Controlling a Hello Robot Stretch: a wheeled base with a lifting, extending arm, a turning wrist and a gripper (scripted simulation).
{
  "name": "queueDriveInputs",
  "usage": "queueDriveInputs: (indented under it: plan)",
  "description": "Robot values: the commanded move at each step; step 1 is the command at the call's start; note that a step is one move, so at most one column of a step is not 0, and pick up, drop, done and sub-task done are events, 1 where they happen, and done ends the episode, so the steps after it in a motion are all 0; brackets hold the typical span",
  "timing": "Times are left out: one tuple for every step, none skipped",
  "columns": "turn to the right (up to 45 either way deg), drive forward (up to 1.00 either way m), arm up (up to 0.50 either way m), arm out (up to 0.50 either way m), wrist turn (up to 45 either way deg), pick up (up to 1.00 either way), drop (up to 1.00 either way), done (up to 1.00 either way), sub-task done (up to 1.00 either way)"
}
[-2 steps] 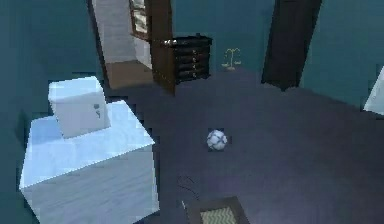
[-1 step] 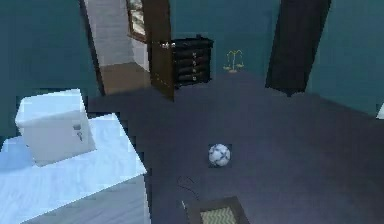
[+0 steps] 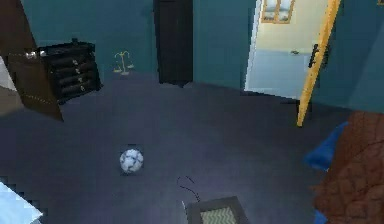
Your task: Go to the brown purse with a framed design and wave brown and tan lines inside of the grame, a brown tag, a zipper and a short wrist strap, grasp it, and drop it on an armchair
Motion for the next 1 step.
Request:
queueDriveInputs:
  plan:
    - [0.0, 1.0, 0.0, 0.0, 0.0, 0.0, 0.0, 0.0, 0.0]
